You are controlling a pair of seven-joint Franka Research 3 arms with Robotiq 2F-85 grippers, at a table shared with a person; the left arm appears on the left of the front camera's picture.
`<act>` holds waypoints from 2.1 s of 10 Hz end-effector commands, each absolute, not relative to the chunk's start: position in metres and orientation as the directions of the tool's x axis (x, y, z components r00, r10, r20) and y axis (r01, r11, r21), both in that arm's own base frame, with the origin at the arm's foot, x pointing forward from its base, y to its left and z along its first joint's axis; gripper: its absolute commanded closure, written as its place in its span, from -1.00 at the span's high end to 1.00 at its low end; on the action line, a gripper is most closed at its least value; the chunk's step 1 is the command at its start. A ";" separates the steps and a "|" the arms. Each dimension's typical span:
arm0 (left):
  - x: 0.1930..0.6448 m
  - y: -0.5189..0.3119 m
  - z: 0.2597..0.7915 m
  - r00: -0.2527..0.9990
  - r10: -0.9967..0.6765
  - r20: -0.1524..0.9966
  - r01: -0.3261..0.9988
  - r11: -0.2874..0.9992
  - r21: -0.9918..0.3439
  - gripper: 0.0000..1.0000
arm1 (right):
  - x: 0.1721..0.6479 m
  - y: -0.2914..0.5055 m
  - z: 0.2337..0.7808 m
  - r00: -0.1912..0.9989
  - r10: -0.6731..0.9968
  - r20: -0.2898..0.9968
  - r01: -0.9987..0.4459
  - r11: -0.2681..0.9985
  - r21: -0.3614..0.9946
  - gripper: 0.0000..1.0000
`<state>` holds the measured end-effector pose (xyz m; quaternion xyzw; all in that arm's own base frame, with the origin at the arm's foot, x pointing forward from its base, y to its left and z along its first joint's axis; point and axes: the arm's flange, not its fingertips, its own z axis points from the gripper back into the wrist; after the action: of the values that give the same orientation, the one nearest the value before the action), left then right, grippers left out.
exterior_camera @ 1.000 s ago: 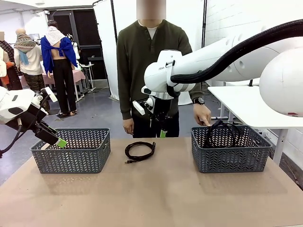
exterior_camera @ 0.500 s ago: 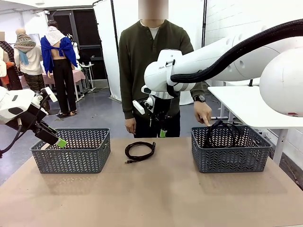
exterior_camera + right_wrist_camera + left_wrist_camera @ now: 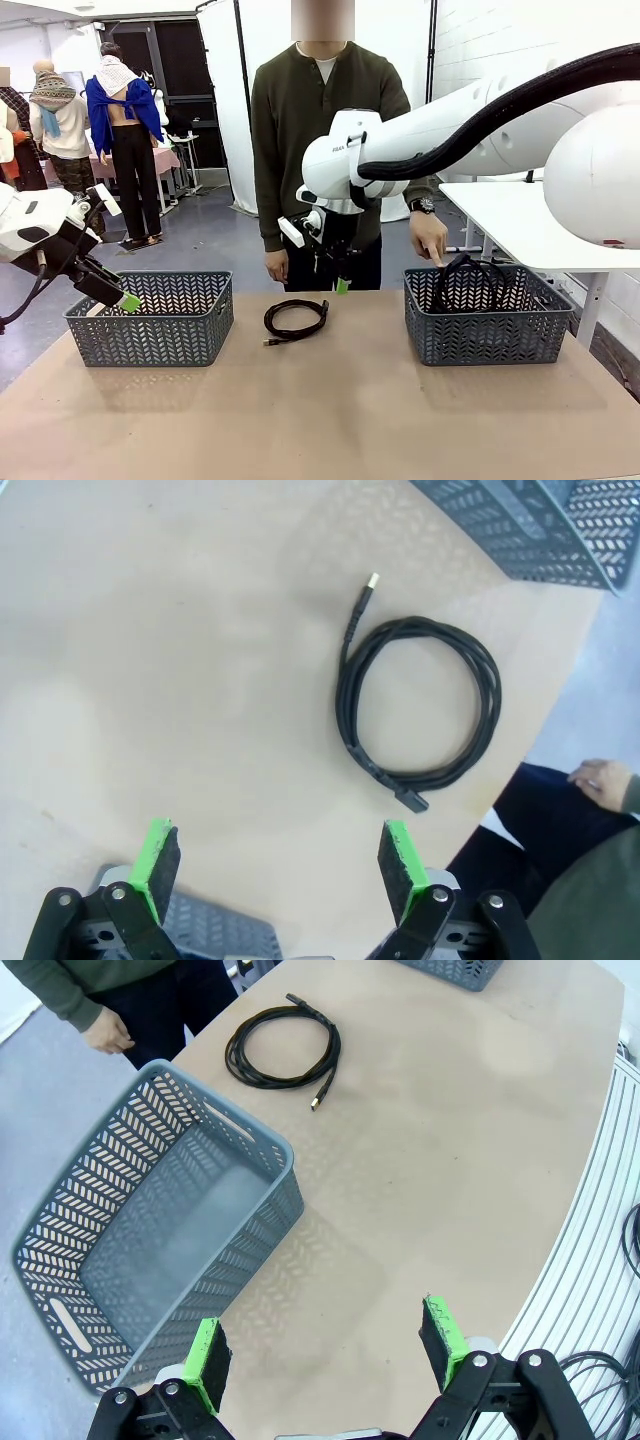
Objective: Organize the cables according to human instructions.
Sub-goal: Pick up a bundle of cables and place it in the basket indicated by the human.
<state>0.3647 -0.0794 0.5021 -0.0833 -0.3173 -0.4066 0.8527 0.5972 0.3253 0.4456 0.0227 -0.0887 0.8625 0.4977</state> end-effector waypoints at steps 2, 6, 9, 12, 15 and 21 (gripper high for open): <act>0.366 -0.078 0.501 0.465 -0.634 0.618 0.749 0.654 0.107 1.00 | 0.607 0.328 0.418 -0.613 0.786 0.077 -0.784 -0.593 -0.184 1.00; 0.366 -0.078 0.501 0.465 -0.634 0.618 0.749 0.654 0.107 1.00 | 0.618 0.337 0.385 -0.651 0.758 0.032 -0.751 -0.637 -0.175 1.00; 0.366 -0.078 0.501 0.465 -0.634 0.618 0.749 0.654 0.107 1.00 | 0.628 0.345 0.363 -0.673 0.738 0.038 -0.735 -0.663 -0.139 1.00; 0.366 -0.078 0.501 0.465 -0.634 0.618 0.749 0.654 0.107 1.00 | 0.637 0.352 0.347 -0.681 0.732 0.011 -0.729 -0.676 -0.110 1.00; 0.366 -0.078 0.501 0.465 -0.634 0.618 0.749 0.654 0.107 1.00 | 0.626 0.349 0.347 -0.643 0.764 0.047 -0.764 -0.636 -0.112 1.00; 0.366 -0.078 0.501 0.465 -0.634 0.618 0.749 0.654 0.107 1.00 | 0.629 0.351 0.345 -0.644 0.764 0.043 -0.763 -0.637 -0.110 1.00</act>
<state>0.3647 -0.0794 0.5021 -0.0833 -0.3172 -0.4066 0.8527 0.6292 0.3515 0.3449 -0.0037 -0.0590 0.9048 0.4217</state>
